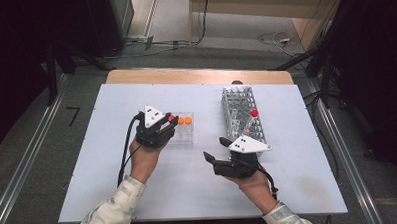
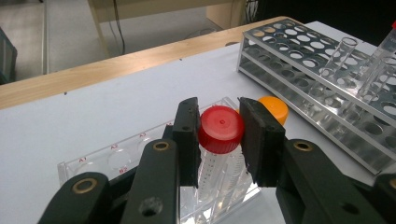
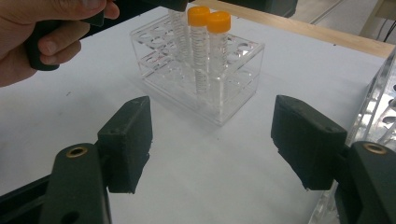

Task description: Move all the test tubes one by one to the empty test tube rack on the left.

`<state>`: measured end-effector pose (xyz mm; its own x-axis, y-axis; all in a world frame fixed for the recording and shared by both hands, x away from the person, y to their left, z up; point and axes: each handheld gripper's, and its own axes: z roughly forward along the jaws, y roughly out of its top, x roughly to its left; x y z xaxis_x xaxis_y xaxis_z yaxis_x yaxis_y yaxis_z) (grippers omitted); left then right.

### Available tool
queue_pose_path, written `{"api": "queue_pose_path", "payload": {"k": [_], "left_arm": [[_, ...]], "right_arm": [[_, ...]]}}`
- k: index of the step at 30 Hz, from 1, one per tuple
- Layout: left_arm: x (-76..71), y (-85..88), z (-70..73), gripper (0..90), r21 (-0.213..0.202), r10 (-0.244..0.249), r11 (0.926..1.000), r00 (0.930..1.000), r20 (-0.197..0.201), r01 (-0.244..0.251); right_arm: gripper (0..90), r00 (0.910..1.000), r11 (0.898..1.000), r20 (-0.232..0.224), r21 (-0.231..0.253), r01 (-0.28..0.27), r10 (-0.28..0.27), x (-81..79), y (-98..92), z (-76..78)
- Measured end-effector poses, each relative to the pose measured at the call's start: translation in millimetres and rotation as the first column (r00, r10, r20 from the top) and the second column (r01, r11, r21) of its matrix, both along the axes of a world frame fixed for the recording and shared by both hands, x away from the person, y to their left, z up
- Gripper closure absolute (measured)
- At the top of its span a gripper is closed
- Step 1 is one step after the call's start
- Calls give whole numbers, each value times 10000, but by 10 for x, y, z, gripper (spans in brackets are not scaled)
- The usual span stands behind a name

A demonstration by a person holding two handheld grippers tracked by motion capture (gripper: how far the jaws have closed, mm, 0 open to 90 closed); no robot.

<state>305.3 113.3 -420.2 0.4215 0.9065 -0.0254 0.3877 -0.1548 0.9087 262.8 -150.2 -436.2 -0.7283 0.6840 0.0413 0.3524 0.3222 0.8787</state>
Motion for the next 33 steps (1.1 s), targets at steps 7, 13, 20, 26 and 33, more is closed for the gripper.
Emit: {"api": "queue_pose_path", "payload": {"k": [7, 13, 20, 26, 33], "left_arm": [[-5, 8, 9, 623, -183, -113, 9998, 9999, -74, 112], [-24, 24, 37, 566, -419, -170, 9990, 9998, -90, 166], [-48, 53, 74, 372, -786, -40, 9969, 9998, -215, 23], [-67, 111, 107, 216, -1035, 261, 9942, 9992, -314, -292], [-65, 130, 113, 182, -1122, 340, 9930, 9988, -345, -377]], "right_arm": [[279, 10000, 10000, 15, -10, 4, -4, 2, -1, -2], [280, 9999, 10000, 87, 19, 56, -56, 9, -23, 7], [280, 9984, 9986, 215, 94, 521, -523, 38, -152, 57], [286, 9879, 9883, 331, 244, 1509, -1516, 143, -425, 93], [288, 9660, 9668, 393, 26, 2555, -2554, 326, -662, 30]]}}
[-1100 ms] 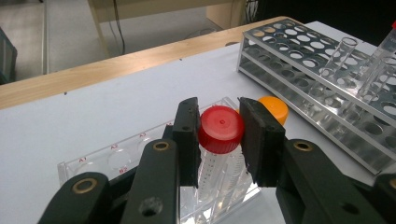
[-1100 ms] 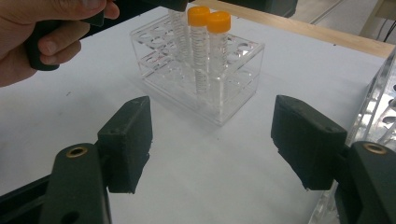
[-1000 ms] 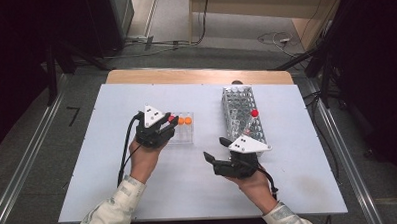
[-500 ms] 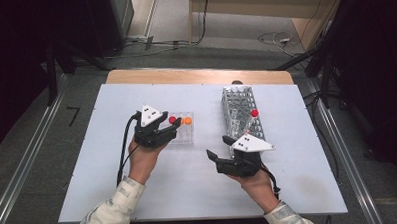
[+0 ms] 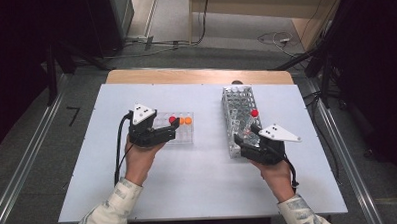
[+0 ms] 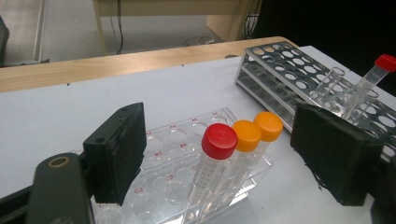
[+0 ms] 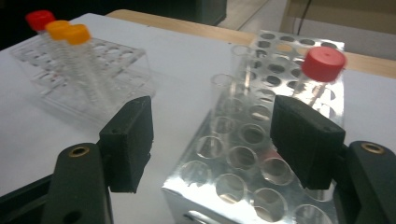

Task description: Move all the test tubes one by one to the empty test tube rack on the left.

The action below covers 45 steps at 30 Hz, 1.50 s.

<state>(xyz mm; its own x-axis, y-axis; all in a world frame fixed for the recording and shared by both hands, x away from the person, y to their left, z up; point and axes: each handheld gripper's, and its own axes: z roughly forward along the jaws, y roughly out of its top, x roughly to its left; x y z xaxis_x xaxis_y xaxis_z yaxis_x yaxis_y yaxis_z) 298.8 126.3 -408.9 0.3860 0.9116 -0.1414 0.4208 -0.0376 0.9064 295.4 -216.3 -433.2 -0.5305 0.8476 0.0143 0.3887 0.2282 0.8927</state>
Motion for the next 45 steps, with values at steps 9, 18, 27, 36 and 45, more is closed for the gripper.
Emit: {"api": "queue_pose_path", "payload": {"k": [9, 18, 27, 36, 45], "left_arm": [[-5, -22, -5, 182, 73, -110, 9999, 9999, 11, 110], [-10, -27, -2, 184, 74, -109, 9999, 9999, 28, 109], [-9, -51, -11, 189, 118, -170, 9998, 9999, -5, 170], [-11, -72, -18, 192, 130, -211, 9997, 9998, -26, 212], [-13, -66, -16, 191, 129, -189, 9997, 9998, -6, 189]], "right_arm": [[333, 9968, 9967, -28, -157, 800, -801, 204, -145, -76], [466, 9909, 9912, -276, -200, 1309, -1314, 435, -139, -170], [603, 9818, 9826, -482, -369, 1821, -1838, 516, -100, -183], [704, 9758, 9752, -559, -792, 2066, -2112, 561, -25, -180], [713, 9767, 9767, -448, -563, 2071, -2097, 537, -36, -119]]}}
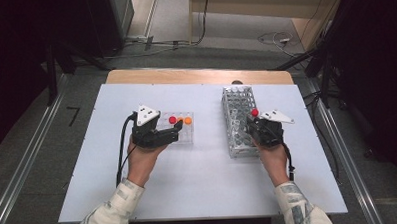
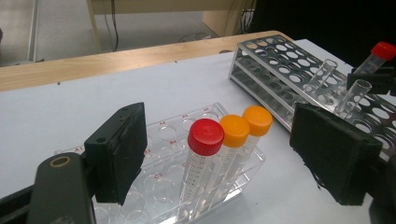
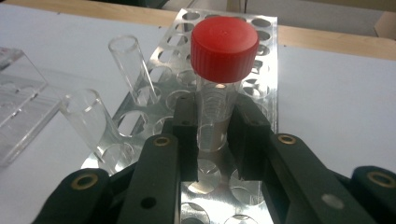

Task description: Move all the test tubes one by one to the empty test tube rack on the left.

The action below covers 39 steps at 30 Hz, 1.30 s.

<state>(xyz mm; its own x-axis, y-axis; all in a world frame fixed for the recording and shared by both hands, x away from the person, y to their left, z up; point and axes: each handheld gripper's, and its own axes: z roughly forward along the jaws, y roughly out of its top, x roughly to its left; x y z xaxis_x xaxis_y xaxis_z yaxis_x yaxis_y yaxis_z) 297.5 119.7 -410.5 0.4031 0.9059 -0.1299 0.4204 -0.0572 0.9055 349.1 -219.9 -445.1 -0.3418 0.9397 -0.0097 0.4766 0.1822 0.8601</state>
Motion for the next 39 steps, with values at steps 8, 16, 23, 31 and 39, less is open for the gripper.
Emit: {"api": "queue_pose_path", "payload": {"k": [8, 16, 23, 31, 39], "left_arm": [[-5, 1, 4, 161, 57, 75, 10000, 10000, 13, -76], [-10, 0, 8, 151, 66, 42, 10000, 10000, 4, -42], [-10, 4, 13, 151, 77, 80, 9999, 10000, 25, -80], [-10, 5, 14, 151, 76, 102, 9999, 9999, 20, -102], [-13, 4, 10, 151, 91, 82, 9999, 10000, 6, -82]], "right_arm": [[714, 9985, 10000, 543, 17, -50, 48, -103, -18, 179], [714, 9944, 9997, 1059, 246, -17, -10, -241, -114, 354], [714, 9909, 9971, 1266, 554, -530, 457, -428, -144, 479], [715, 9880, 9913, 1104, 635, -1151, 1076, -612, -129, 498], [714, 9820, 9837, 996, 663, -1673, 1604, -684, -44, 465]]}}
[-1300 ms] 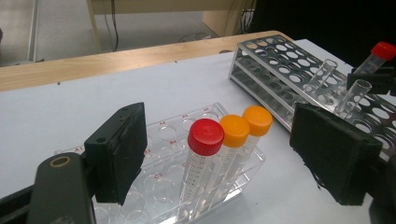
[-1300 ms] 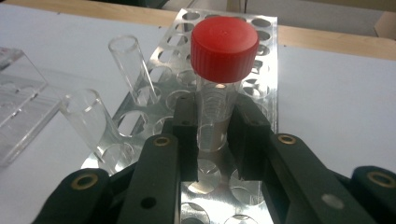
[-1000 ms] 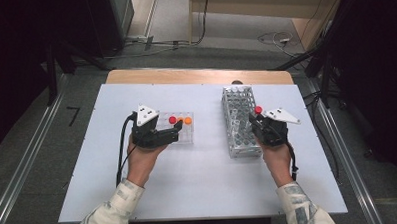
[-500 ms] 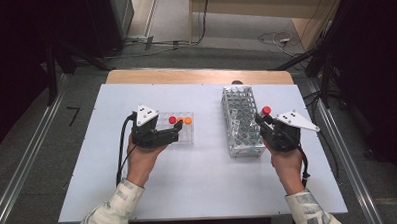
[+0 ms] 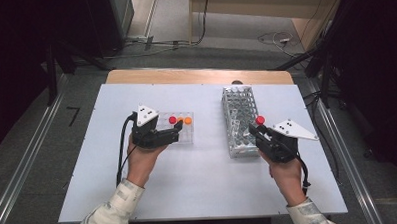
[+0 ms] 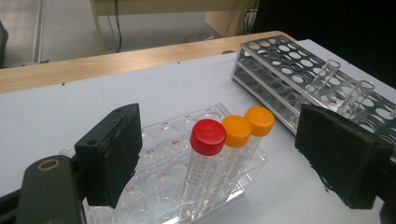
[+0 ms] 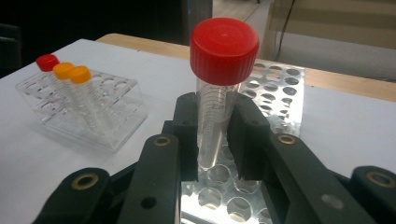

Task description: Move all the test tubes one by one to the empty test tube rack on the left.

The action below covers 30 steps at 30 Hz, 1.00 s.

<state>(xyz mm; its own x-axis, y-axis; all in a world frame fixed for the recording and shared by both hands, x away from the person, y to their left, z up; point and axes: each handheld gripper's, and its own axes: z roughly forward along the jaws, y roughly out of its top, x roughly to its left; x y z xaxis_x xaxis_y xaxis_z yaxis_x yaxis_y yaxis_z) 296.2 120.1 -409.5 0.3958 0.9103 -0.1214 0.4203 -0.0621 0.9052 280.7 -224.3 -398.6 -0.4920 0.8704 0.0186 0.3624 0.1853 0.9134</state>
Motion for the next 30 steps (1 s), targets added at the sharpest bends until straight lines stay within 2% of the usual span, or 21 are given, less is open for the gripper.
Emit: {"api": "queue_pose_path", "payload": {"k": [6, 12, 21, 30], "left_arm": [[-11, -3, 3, 154, 17, -31, 10000, 10000, 39, 31], [-22, -4, 11, 153, -33, -56, 10000, 10000, 80, 57], [-87, -7, 56, 154, -97, -203, 9997, 9996, 183, 205], [-167, -58, 112, 155, -107, -519, 9986, 9981, 328, 523]], "right_arm": [[714, 9987, 9988, -175, 154, -468, 471, -17, 121, -26], [714, 9947, 9950, -274, 12, -994, 994, -19, 320, -70], [714, 9838, 9845, -487, -214, -1739, 1727, -21, 626, -162], [714, 9739, 9745, -684, -448, -2198, 2165, -15, 901, -276]]}}
